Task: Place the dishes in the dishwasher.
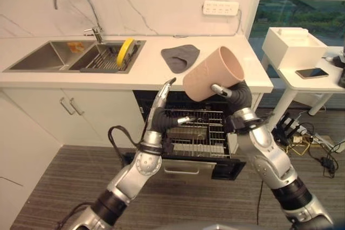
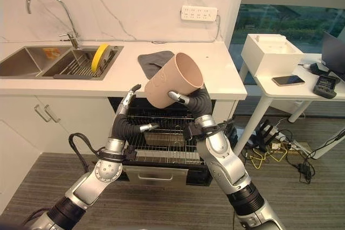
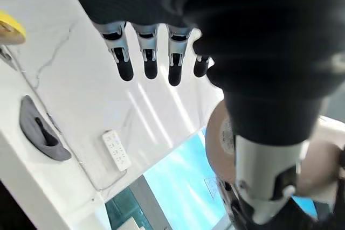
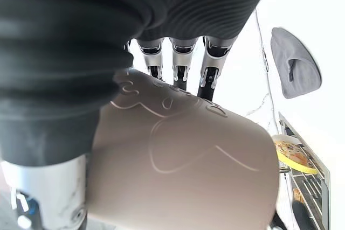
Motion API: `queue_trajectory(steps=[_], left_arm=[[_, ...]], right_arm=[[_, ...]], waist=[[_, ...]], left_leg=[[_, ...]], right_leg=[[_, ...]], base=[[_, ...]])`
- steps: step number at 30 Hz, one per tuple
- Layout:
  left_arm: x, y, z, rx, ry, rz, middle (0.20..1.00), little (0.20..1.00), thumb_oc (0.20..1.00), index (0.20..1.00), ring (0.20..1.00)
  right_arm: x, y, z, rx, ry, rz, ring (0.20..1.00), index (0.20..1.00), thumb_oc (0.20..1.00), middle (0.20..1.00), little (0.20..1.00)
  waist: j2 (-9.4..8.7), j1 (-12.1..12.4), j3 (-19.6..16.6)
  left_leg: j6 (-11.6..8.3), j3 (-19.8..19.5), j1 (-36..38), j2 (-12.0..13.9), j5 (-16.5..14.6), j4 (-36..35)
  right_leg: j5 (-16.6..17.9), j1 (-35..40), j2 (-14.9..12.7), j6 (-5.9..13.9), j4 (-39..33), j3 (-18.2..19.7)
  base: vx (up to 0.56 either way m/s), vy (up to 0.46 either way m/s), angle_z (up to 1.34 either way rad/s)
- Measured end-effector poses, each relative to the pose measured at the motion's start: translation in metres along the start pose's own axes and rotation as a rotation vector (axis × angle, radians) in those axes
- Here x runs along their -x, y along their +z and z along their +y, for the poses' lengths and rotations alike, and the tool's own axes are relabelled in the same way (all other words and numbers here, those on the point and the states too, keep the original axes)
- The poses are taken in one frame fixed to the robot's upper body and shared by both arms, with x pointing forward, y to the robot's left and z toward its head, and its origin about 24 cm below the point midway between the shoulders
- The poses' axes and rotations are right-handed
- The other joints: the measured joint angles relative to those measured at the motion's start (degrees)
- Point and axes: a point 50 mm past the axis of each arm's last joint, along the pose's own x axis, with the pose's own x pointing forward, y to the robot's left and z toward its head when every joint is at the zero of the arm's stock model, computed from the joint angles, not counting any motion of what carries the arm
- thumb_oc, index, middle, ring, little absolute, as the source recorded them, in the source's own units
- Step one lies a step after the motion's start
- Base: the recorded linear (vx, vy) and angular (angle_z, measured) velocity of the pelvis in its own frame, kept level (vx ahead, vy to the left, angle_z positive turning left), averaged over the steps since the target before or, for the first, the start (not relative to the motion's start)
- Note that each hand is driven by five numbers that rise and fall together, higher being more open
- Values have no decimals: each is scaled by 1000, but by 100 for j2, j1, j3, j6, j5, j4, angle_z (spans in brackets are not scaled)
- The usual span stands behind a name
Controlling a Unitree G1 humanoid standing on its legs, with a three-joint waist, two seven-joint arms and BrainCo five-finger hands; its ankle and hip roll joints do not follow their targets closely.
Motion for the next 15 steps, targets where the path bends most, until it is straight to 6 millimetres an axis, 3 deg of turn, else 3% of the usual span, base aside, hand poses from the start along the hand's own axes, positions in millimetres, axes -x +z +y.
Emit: queue_trajectory(steps=[6,7,8,9,10,12,13,15], left_arm=[[16,-26,39,-16,162,176,1000,1000,1000,1000,1000],[17,-29,49,-16,192,192,1000,1000,1000,1000,1000],[12,-27,58,-22,229,176,1000,1000,1000,1000,1000],[10,-28,62,-26,248,174,1000,1000,1000,1000,1000],[12,-34,62,-16,261,205,1000,1000,1000,1000,1000],[8,-40,59,-8,269,217,1000,1000,1000,1000,1000],[-7,-34,58,4,263,170,1000,1000,1000,1000,1000],[-20,-24,51,16,195,111,1000,1000,1000,1000,1000]], right_arm=[[17,-1,-32,63,-134,14,200,200,200,200,200],[15,0,-35,69,-124,-2,200,200,200,200,200],[14,3,-40,75,-127,-14,200,200,200,200,200],[14,5,-46,90,-144,-21,200,200,200,200,200],[13,8,-53,110,-166,-34,200,200,200,200,200],[9,16,-52,110,-152,-87,200,200,200,200,200],[9,18,-51,108,-145,-104,200,200,200,200,200],[30,23,-58,123,-164,-99,200,200,200,200,200]], waist=[[67,54,72],[-69,77,317],[-237,88,585],[-393,76,788],[-395,165,873],[-238,128,944],[-208,121,959],[-135,77,946]], left_leg=[[-25,-47,-73,-26,47,108],[-95,-53,-550,-39,-104,1109],[-130,-193,-1227,-3,-67,2283],[-207,-416,-1829,-11,119,3088],[-1,-552,-2124,-21,-147,2924],[82,-407,-1810,17,-173,1325],[276,-248,-1573,-134,-213,1113],[347,-336,-1001,-412,-254,900]], right_leg=[[-76,5,66,10,6,-62],[-303,-154,52,-155,197,171],[-488,-333,-4,-370,481,406],[-474,-315,-67,-341,485,440],[-400,-370,-85,-274,383,295],[-331,-398,-61,-166,301,164],[-314,-416,-177,-114,350,142],[-373,-409,-326,91,729,181]], base=[[55,-54,8],[26,219,-5],[56,309,19],[75,402,26],[116,457,21],[187,498,-14],[263,416,-25],[259,342,-3]])
